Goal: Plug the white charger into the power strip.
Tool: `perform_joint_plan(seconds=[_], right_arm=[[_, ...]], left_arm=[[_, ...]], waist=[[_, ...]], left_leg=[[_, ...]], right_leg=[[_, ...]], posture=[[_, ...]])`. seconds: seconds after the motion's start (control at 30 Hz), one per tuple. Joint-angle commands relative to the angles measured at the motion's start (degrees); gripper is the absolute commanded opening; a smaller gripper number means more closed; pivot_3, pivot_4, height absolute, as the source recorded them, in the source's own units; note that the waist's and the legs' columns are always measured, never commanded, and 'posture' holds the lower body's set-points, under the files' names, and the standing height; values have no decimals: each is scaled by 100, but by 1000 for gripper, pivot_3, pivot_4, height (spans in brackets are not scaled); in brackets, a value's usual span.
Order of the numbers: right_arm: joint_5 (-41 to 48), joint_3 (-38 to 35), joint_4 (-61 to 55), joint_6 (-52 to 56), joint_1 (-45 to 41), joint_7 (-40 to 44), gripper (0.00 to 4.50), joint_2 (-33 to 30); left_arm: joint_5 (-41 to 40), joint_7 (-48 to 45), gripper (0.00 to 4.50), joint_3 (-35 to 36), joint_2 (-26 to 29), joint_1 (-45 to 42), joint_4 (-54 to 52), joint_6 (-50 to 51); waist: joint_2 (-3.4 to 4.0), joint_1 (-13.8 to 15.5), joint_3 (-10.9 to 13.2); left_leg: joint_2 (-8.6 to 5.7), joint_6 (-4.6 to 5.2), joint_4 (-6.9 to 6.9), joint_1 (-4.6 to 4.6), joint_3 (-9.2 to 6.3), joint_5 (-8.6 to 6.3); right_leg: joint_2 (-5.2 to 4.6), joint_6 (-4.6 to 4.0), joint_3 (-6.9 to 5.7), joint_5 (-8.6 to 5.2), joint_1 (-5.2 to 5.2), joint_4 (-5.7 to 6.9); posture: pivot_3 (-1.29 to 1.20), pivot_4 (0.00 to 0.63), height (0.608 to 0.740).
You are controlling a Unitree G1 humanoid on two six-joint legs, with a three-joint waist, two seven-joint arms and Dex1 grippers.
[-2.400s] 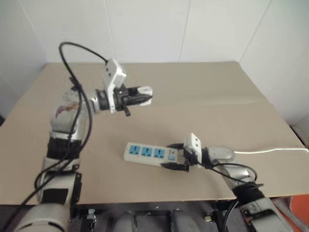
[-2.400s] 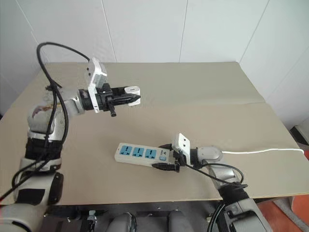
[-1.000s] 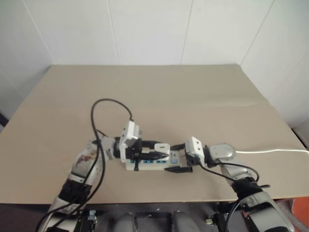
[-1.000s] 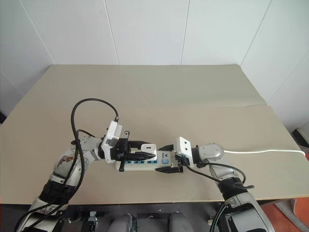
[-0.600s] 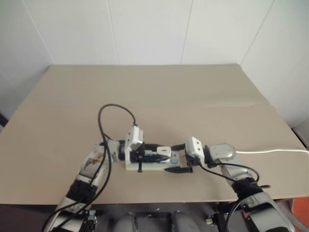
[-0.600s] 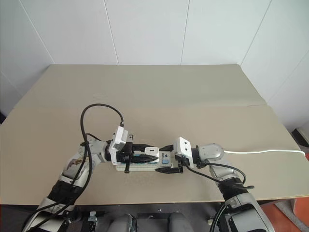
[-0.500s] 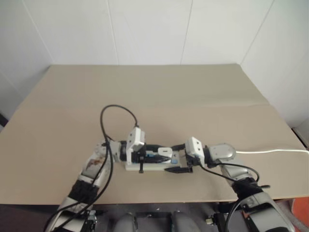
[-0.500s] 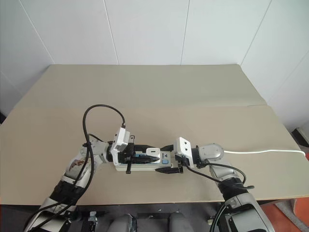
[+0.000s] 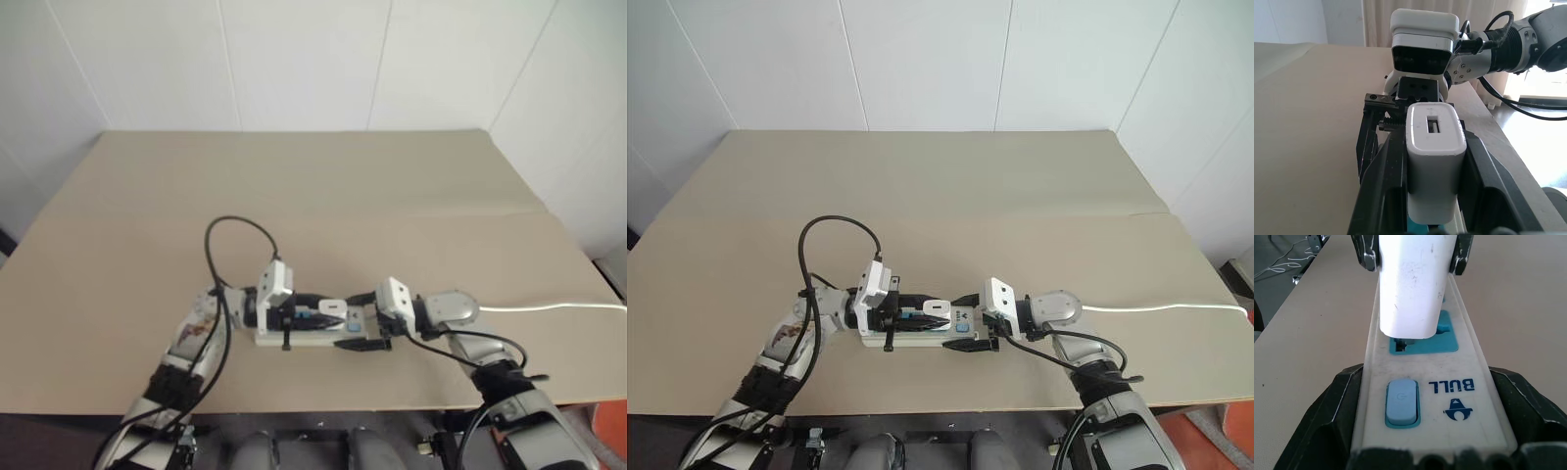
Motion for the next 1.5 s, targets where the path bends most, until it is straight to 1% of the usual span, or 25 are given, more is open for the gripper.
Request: perform_joint_plan(seconds=[0.03,0.4,0.83,1.5], right_arm=[[-391,301,193,186,254,141,3445,-136],[-399,305,215,195,227,150,3445,-137],[-385,295,184,252,242,134,3445,-143],[-368,305,7,360,319,172,3445,-201]], left_arm=[[45,-50,1009,49,53,-69,82,-74],[-40,-258,1009,44,178,-23,0,46],[-43,-295,1009,11,149,-11,19,5],[263,-602,1009,-141,171,15,591,-707]], waist=[[0,0,0],[0,0,-2],[0,0,-2],[2,-5,-6]], left_leg=[[0,0,0,0,0,0],[0,0,-4,1,0,0],[0,0,-9,1,1,0],[3,12,-33,0,2,-7]], right_leg=[[0,0,0,0,0,0],[0,0,0,0,0,-4],[0,0,0,0,1,-9],[0,0,1,0,0,-42]], posture=[[0,150,740],[0,150,740],[0,150,740],[0,150,740]])
